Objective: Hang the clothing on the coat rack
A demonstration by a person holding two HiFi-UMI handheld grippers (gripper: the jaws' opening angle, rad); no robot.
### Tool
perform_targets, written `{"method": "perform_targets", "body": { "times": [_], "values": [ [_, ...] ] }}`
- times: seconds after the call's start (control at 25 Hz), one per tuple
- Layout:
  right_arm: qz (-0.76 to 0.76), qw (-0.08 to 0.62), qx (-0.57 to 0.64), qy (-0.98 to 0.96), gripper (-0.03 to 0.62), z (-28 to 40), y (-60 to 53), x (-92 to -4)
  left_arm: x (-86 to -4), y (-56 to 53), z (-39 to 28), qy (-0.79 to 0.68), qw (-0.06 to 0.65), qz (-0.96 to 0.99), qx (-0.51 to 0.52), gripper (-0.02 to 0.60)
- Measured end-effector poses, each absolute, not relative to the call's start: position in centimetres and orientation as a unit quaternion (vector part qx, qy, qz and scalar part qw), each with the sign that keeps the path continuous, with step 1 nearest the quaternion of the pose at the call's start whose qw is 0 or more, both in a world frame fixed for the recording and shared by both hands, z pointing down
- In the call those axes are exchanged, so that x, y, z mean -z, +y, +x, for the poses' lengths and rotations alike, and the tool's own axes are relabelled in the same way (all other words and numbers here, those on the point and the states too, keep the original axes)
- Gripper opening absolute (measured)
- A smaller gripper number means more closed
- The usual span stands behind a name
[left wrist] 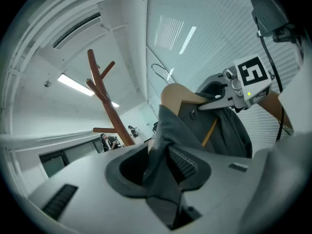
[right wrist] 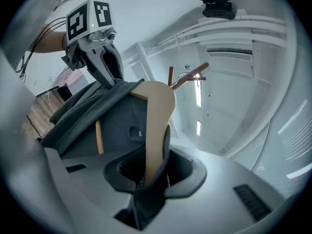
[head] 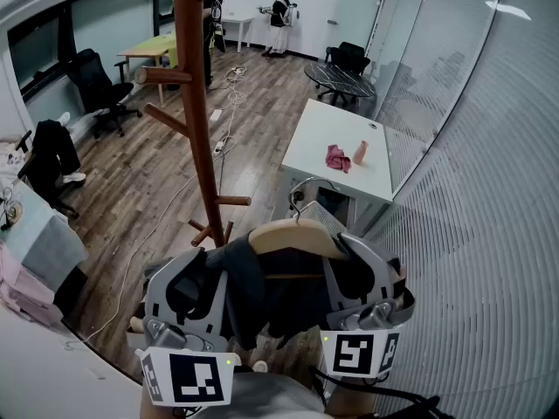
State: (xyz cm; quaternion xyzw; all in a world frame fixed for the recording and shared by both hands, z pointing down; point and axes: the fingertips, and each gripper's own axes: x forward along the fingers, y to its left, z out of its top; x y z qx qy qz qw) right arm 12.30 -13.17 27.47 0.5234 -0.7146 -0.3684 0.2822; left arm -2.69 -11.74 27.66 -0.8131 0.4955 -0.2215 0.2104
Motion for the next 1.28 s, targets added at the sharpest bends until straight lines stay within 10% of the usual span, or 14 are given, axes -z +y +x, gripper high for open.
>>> {"method": "perform_targets", "body": {
  "times": [1.28],
  "values": [
    [0.465, 0.245, 0.463, -0.714, 0.109, 5.7, -16.7, -20.0, -19.7, -13.8, -8.2, 0.549, 0.299, -0.753, 0.207, 0.129]
  ]
}}
